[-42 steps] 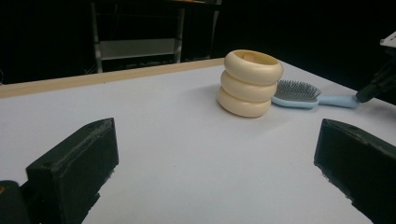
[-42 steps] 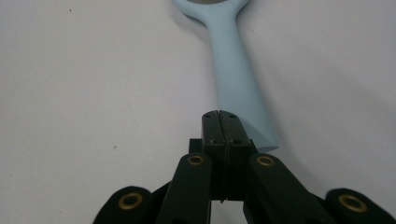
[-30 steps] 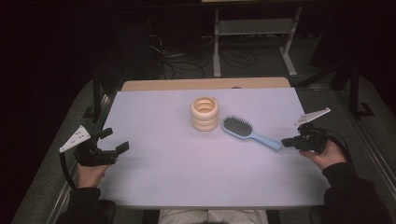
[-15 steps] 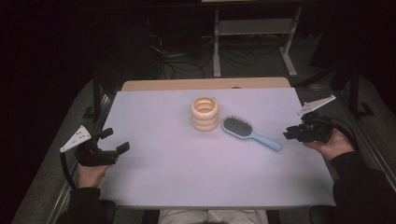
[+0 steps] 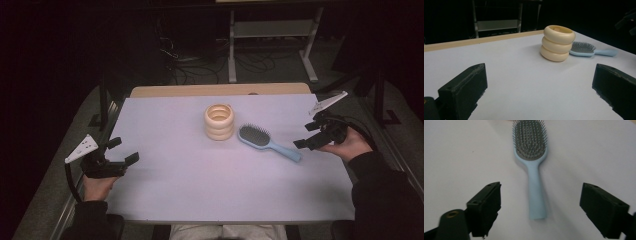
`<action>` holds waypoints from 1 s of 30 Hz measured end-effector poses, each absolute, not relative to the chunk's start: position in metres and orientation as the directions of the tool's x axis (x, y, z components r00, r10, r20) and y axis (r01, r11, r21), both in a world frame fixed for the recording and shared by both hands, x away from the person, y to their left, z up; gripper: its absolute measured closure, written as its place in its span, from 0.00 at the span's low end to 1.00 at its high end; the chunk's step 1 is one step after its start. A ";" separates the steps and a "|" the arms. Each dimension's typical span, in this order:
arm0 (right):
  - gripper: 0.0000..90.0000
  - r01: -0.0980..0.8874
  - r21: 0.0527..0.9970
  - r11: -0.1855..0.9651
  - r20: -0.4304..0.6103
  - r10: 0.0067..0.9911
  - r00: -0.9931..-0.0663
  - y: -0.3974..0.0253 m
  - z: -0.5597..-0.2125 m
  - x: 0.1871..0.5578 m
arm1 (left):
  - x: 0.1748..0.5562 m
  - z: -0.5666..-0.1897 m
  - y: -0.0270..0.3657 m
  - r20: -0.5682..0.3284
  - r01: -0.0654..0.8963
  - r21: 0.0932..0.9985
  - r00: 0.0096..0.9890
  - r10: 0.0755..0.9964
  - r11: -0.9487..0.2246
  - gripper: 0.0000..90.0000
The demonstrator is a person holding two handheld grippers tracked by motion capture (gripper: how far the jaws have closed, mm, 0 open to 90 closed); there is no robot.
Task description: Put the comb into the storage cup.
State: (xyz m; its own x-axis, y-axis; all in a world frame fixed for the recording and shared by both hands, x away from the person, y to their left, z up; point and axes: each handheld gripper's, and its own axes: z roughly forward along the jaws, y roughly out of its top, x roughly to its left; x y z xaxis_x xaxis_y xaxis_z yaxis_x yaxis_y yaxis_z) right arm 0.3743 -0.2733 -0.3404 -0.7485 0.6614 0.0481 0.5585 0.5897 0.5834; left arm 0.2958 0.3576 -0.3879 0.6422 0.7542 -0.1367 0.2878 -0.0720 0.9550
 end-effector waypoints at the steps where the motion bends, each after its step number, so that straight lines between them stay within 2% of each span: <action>1: 0.11 0.559 0.585 0.588 0.039 0.668 -0.743 -0.272 -0.339 0.376 | 0.296 -0.388 0.358 -0.138 0.289 0.955 0.643 0.753 -0.072 0.00; 3: 0.00 0.559 0.596 0.576 0.043 0.672 -0.739 -0.271 -0.337 0.380 | 0.296 -0.388 0.357 -0.138 0.291 0.954 0.644 0.752 -0.074 0.00; 8: 0.00 0.554 0.612 0.564 0.060 0.666 -0.744 -0.268 -0.336 0.388 | 0.296 -0.388 0.357 -0.133 0.286 0.955 0.646 0.752 -0.077 0.00; 30: 0.00 0.521 0.575 0.631 0.084 0.588 -0.804 -0.244 -0.357 0.407 | 0.297 -0.388 0.357 -0.128 0.294 0.952 0.645 0.754 -0.089 0.00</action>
State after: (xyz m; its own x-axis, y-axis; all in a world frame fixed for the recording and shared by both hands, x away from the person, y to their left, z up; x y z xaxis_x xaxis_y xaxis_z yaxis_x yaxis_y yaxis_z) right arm 0.4068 -0.2437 -0.3573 -0.8045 0.5880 0.0841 0.5211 0.6307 0.5751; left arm 0.2969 0.3567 -0.3884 0.6446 0.7537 -0.1282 0.2938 -0.0893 0.9517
